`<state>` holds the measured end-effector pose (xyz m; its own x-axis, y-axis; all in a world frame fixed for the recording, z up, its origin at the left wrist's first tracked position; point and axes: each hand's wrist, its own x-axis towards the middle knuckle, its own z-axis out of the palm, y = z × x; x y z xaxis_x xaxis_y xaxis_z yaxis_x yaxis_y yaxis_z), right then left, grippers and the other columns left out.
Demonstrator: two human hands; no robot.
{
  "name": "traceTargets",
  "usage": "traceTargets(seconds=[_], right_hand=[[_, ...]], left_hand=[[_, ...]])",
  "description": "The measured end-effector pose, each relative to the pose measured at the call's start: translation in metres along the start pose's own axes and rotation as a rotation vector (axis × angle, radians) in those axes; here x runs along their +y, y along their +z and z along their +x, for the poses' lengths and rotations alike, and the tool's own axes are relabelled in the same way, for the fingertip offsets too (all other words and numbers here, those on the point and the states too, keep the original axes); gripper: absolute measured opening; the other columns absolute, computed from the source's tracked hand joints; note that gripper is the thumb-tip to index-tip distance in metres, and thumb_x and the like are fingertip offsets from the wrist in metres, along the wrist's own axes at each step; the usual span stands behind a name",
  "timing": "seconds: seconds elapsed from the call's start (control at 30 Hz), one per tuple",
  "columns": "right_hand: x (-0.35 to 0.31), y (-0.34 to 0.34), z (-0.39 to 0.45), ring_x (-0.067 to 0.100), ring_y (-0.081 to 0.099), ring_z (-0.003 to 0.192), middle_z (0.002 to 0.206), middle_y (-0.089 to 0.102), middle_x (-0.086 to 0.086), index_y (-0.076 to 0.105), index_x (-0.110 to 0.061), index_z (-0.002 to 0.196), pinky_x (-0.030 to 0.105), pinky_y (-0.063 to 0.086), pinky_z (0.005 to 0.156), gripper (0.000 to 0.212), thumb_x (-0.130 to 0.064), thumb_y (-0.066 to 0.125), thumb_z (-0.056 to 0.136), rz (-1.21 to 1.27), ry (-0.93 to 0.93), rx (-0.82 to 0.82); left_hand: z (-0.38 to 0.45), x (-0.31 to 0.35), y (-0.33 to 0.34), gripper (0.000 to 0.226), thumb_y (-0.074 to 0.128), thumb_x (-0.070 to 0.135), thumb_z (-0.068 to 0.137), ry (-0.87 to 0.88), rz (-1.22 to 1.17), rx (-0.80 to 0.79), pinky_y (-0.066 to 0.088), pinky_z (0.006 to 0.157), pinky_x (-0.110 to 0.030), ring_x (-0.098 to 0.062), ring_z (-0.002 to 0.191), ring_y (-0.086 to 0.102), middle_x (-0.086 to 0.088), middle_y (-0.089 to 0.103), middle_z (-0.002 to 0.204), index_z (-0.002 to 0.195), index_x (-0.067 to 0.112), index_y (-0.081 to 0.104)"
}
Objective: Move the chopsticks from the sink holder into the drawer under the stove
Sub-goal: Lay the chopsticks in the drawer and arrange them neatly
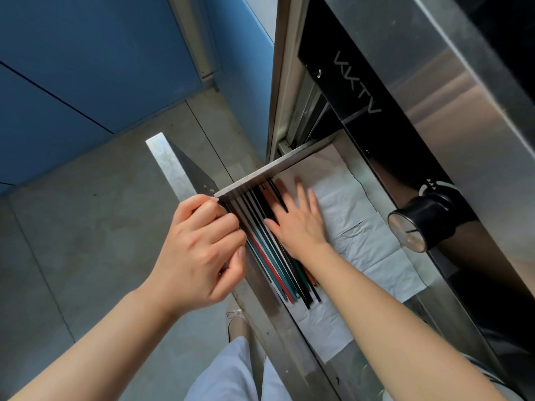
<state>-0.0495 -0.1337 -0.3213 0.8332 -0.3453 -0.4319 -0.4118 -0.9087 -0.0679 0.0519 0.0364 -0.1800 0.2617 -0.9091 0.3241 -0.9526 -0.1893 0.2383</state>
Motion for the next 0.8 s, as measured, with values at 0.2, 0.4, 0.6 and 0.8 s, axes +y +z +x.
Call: traceTargets(seconds=[0.2,0.4,0.6,0.8], right_hand=[[0.012,-0.002,-0.023,0.029,0.004,0.147,0.157,0.023,0.007,0.022,-0.021,0.149,0.048,0.011,0.119,0.053,-0.041,0.029,0.100,0.170,0.009,0.137],[0.015,0.021,-0.107,0.027,0.034,0.138,0.146,0.042,0.007,0.041,-0.009,0.141,0.044,0.031,0.114,0.048,-0.015,0.050,0.094,0.264,-0.007,0.136],[0.000,0.037,-0.150,0.013,0.046,0.083,0.092,0.051,-0.003,0.053,-0.016,0.094,0.020,0.040,0.068,0.014,-0.026,0.061,0.090,0.475,0.246,0.023],[-0.007,0.050,-0.175,0.014,0.056,0.095,0.107,0.058,0.000,0.052,-0.018,0.110,0.022,0.045,0.076,0.021,-0.030,0.053,0.093,0.437,0.370,-0.152]], left_hand=[[0.002,0.000,0.000,0.041,0.033,0.021,0.094,-0.005,-0.005,0.006,0.038,0.090,-0.038,-0.027,0.065,0.047,-0.003,0.047,0.064,0.060,0.011,0.053],[0.002,0.001,-0.002,0.042,0.031,0.023,0.096,-0.007,-0.001,-0.008,0.038,0.091,-0.038,-0.025,0.068,0.049,-0.002,0.048,0.066,0.062,0.012,0.054],[0.002,0.001,-0.003,0.044,0.028,0.025,0.097,-0.008,-0.010,-0.007,0.039,0.090,-0.039,-0.025,0.070,0.048,-0.001,0.048,0.067,0.064,0.012,0.054],[0.001,0.002,-0.002,0.042,0.030,0.024,0.097,-0.011,-0.007,-0.011,0.038,0.092,-0.038,-0.025,0.070,0.048,-0.002,0.048,0.067,0.064,0.012,0.054]])
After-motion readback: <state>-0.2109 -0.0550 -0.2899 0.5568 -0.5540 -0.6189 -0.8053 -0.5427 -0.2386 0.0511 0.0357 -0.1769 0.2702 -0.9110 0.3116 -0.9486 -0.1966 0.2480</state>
